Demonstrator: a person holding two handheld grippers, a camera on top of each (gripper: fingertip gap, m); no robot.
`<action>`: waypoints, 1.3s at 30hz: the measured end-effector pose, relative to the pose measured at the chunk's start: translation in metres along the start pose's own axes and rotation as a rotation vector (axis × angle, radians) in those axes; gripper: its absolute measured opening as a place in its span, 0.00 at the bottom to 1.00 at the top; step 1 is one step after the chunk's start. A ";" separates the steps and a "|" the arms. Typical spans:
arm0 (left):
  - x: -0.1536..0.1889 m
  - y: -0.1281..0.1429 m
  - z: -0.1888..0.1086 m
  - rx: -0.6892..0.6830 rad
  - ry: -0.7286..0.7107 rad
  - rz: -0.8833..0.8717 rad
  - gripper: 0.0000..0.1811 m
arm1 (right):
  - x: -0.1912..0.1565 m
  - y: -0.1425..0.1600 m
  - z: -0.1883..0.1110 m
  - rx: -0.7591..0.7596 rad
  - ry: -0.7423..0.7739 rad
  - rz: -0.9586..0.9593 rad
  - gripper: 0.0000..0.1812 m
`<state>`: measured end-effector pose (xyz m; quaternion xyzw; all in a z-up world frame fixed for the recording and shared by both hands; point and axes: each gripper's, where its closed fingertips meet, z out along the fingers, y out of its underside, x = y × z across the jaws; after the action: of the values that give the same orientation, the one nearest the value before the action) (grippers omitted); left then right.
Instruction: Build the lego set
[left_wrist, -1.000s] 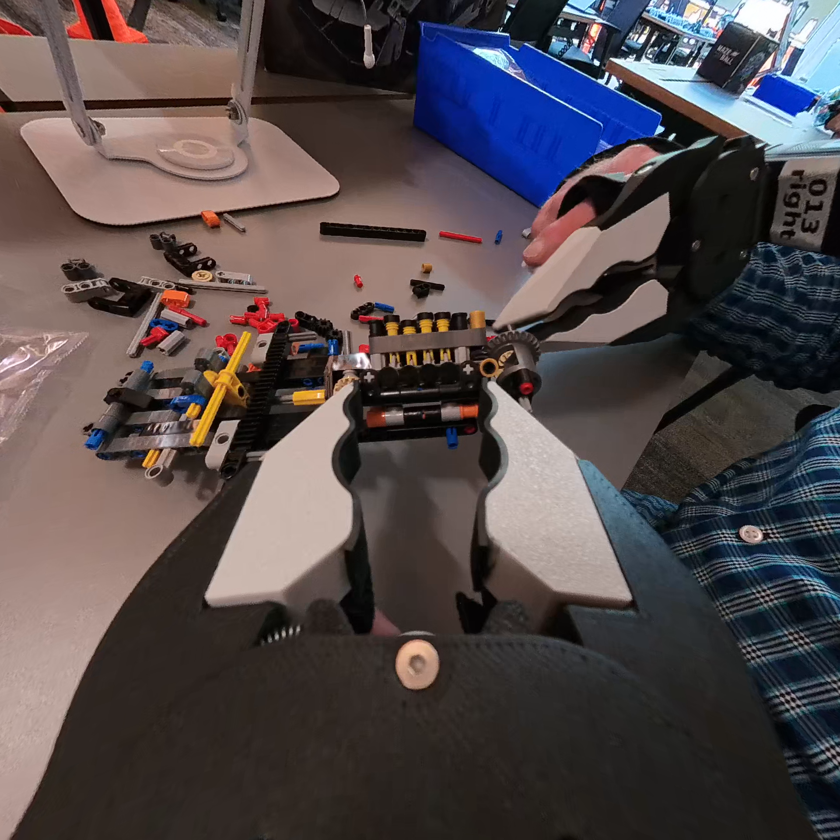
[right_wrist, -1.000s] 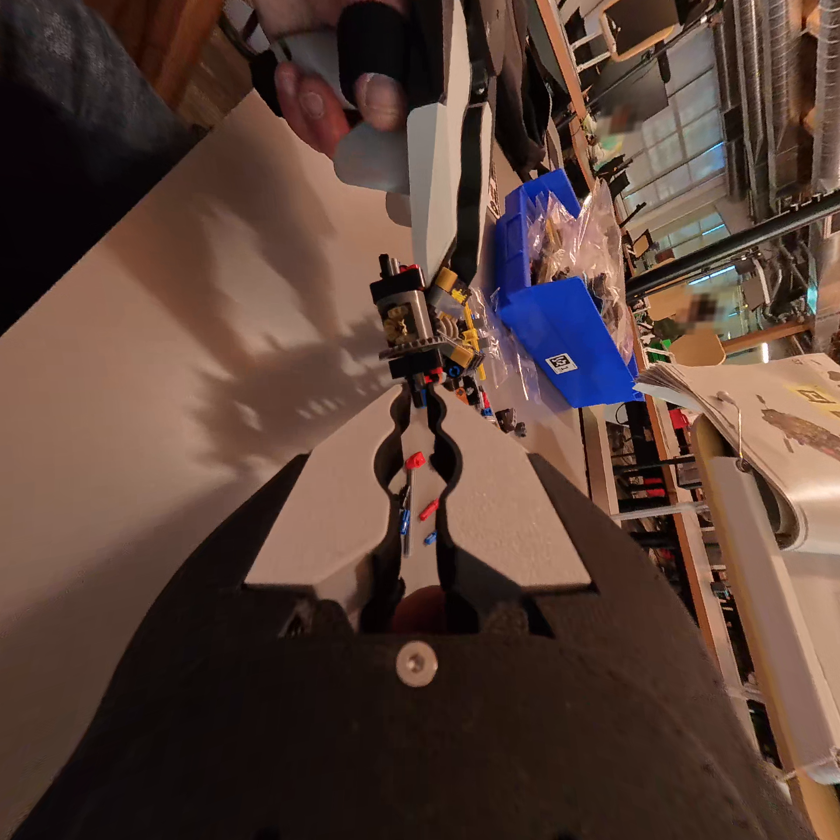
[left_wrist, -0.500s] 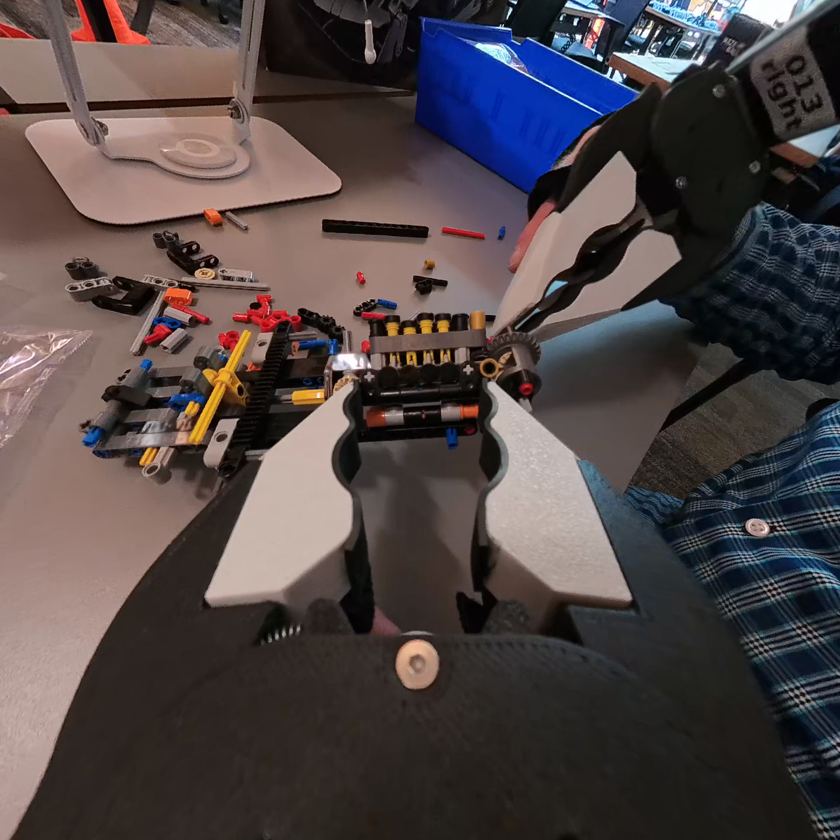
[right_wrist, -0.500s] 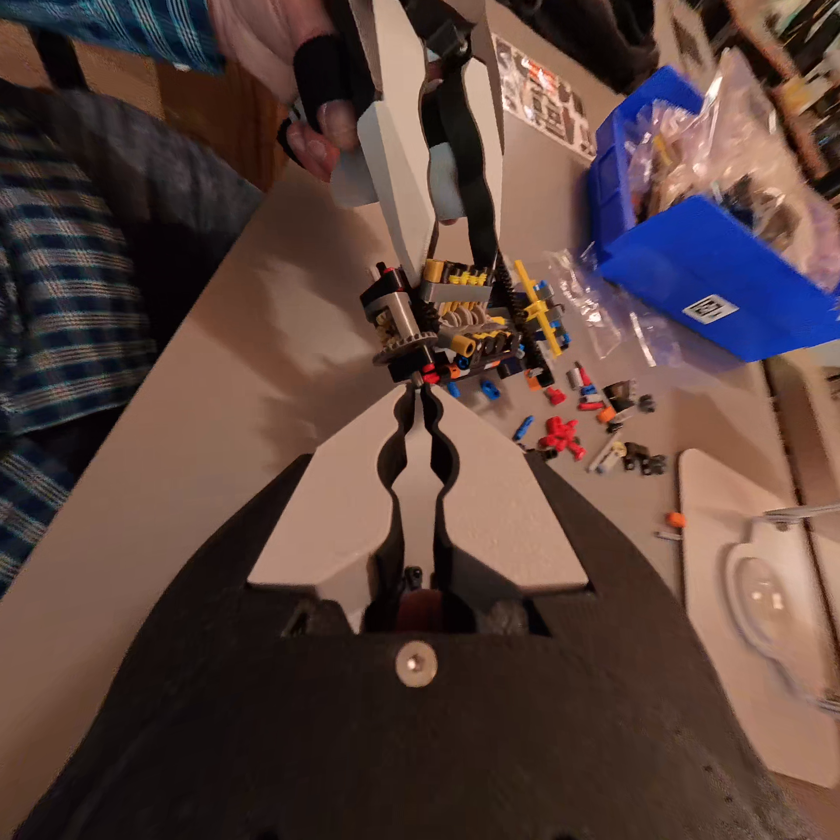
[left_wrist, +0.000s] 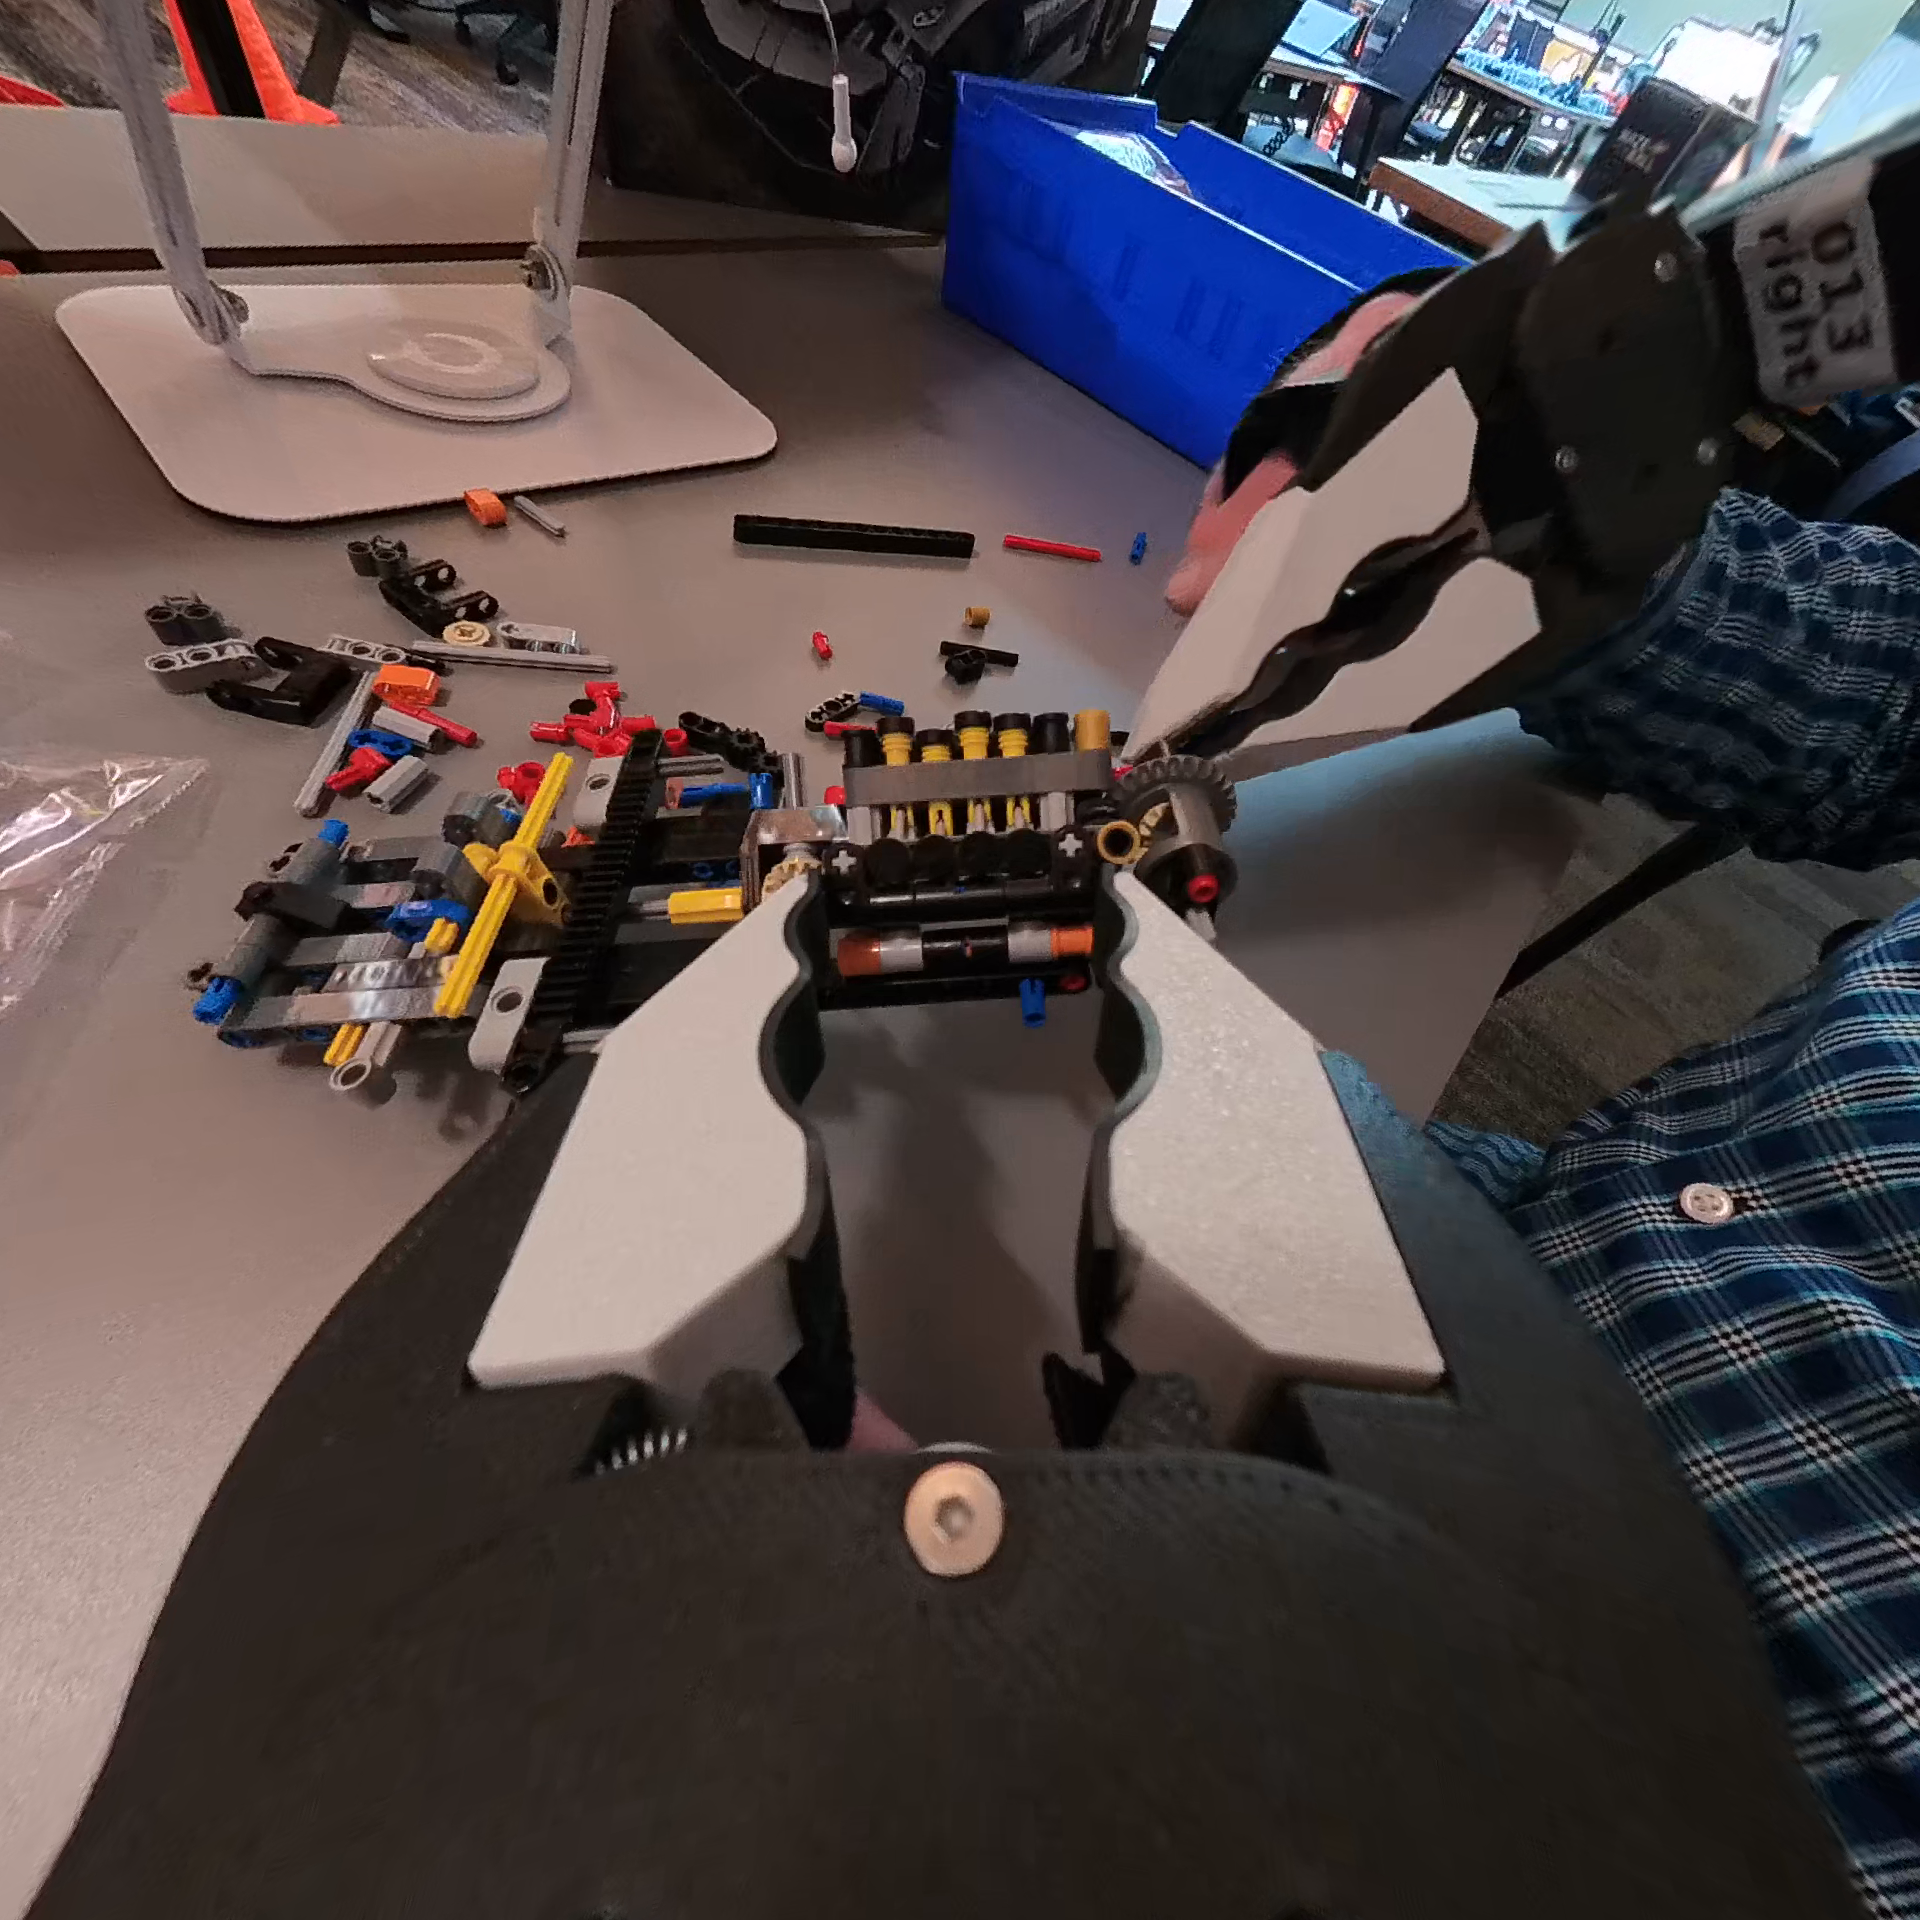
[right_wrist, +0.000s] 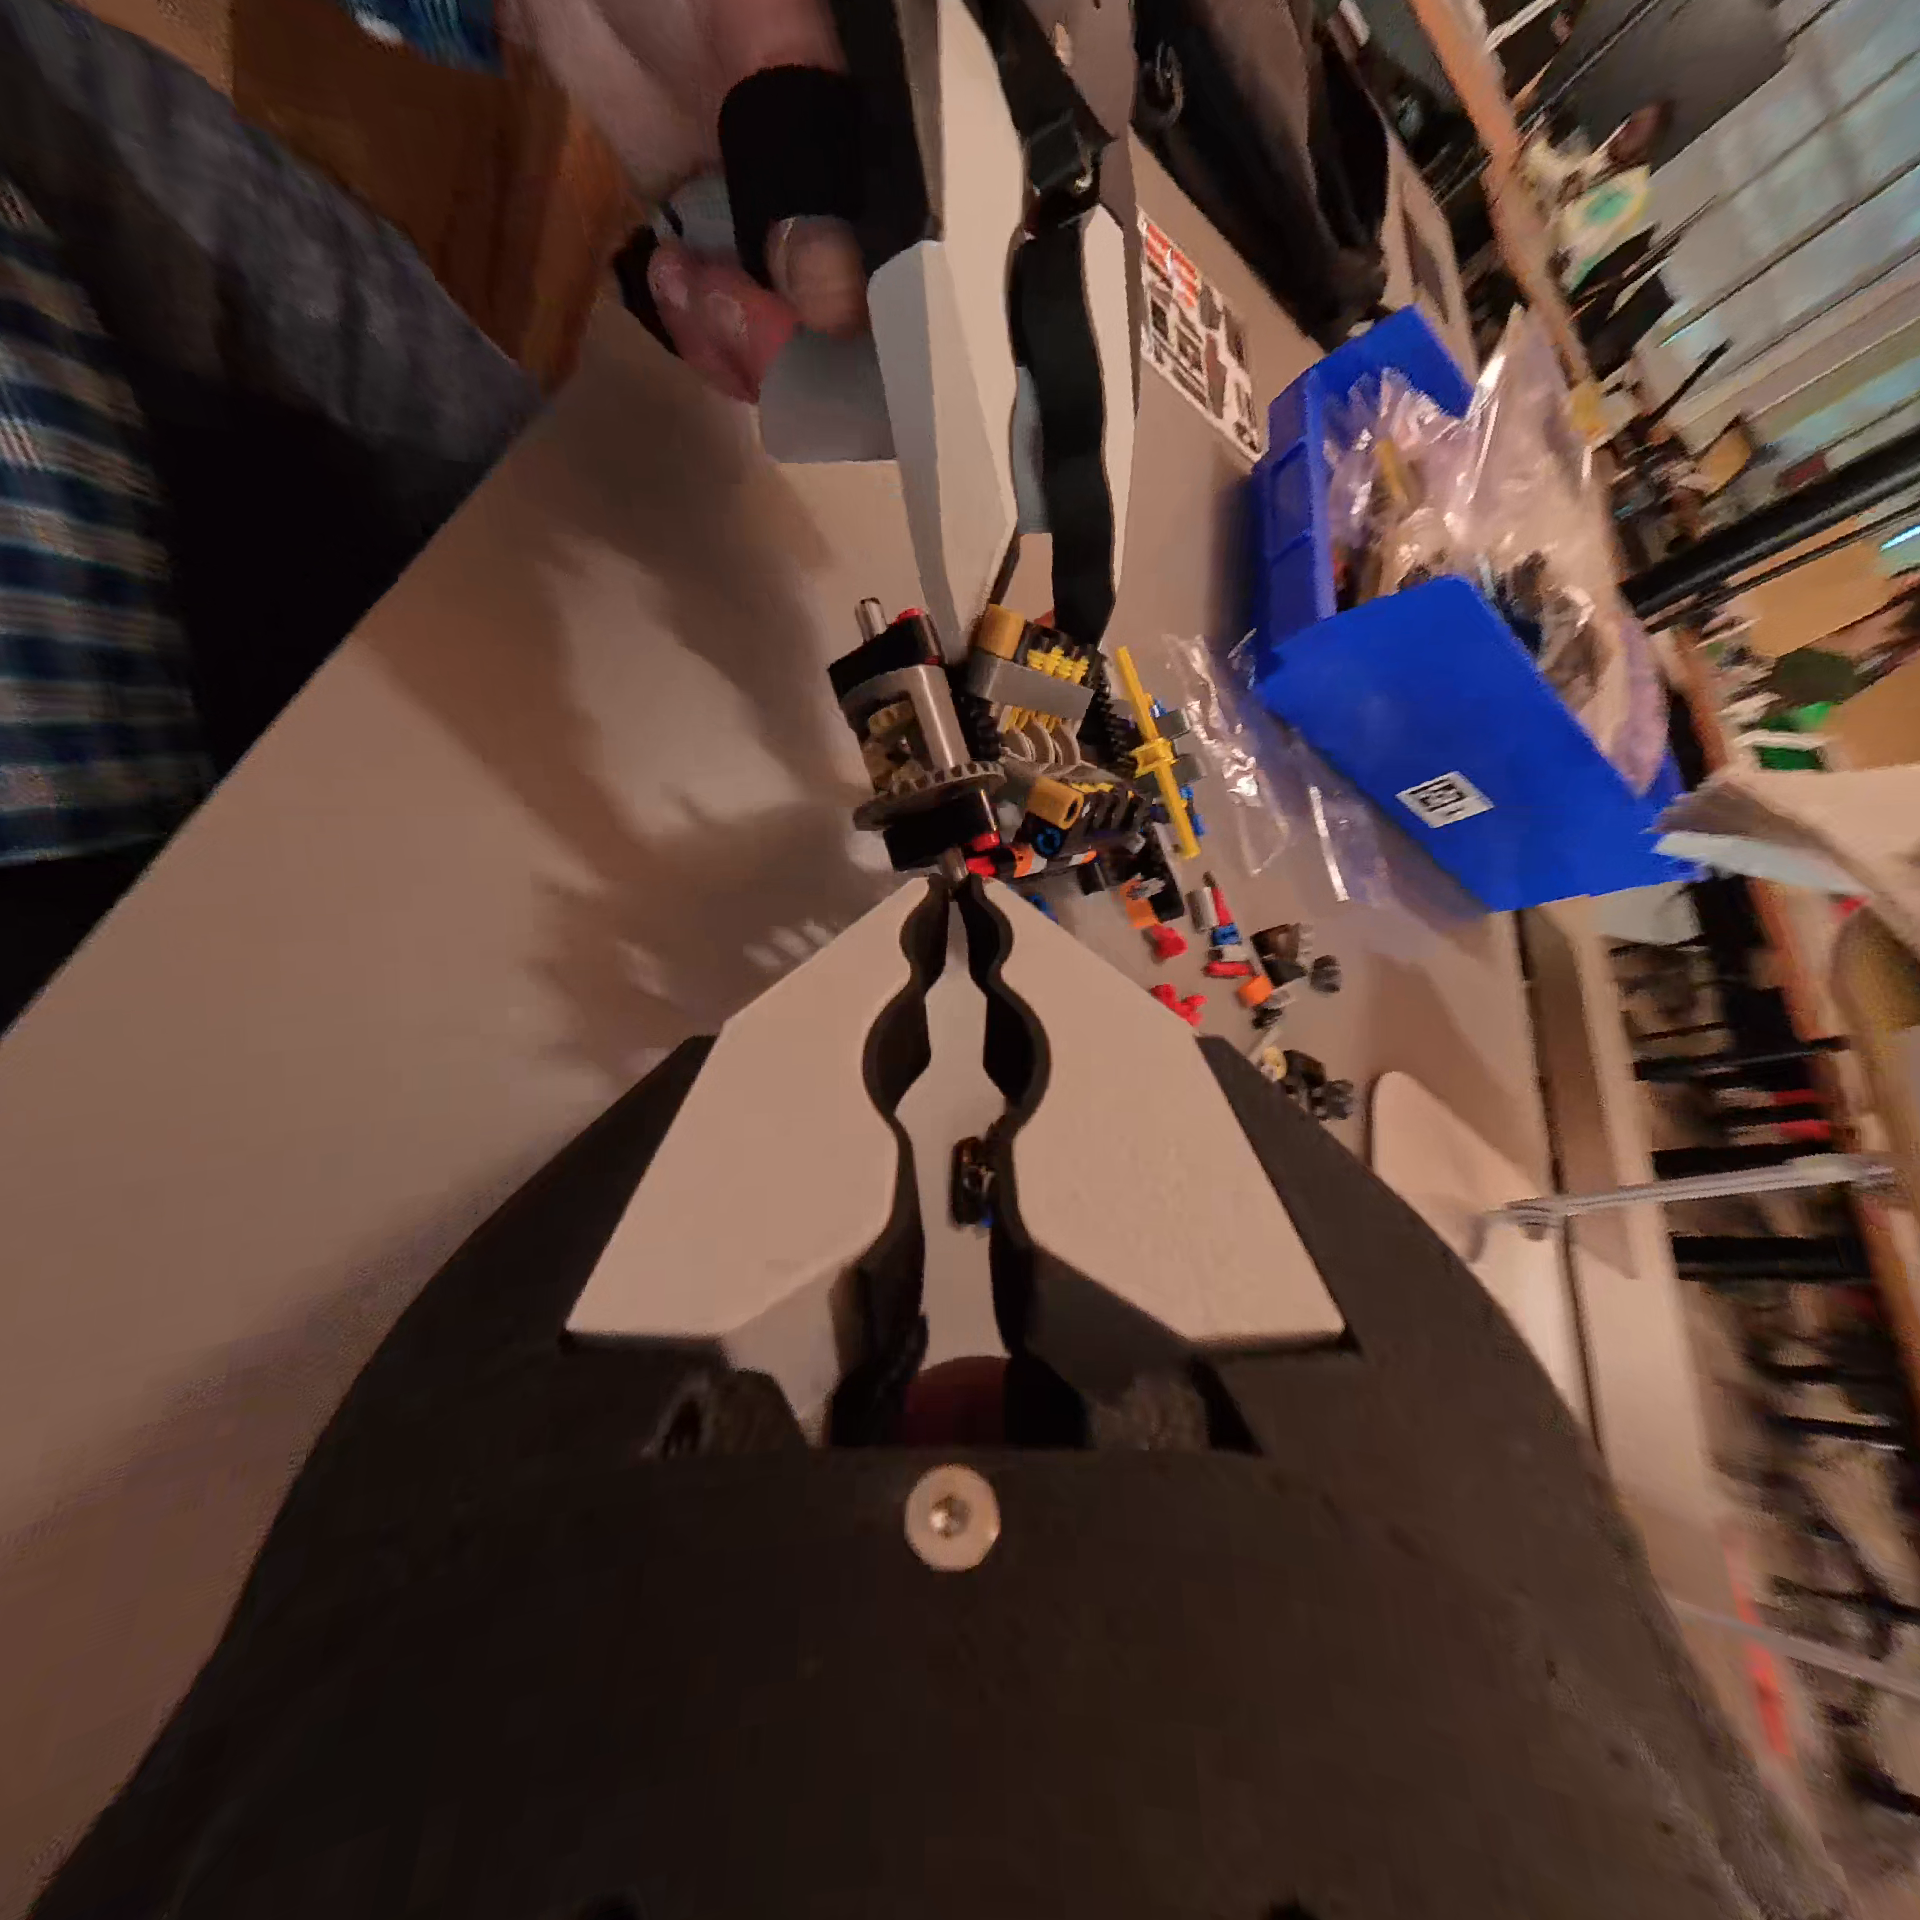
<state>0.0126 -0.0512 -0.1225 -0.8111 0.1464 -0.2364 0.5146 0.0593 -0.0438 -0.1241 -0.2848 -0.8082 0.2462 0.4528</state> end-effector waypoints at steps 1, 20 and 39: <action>0.001 0.000 0.000 0.002 0.002 0.002 0.26 | 0.000 0.000 0.000 -0.002 0.028 -0.038 0.01; -0.005 0.033 0.005 -0.143 -0.121 0.134 0.27 | -0.014 0.030 -0.005 -0.044 0.057 -0.031 0.09; -0.018 0.056 0.003 -0.278 -0.214 0.190 0.27 | -0.016 0.058 -0.003 -0.078 0.051 0.006 0.09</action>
<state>-0.0008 -0.0641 -0.1789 -0.8774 0.1979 -0.0769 0.4303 0.0827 -0.0129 -0.1698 -0.3111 -0.8046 0.2084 0.4609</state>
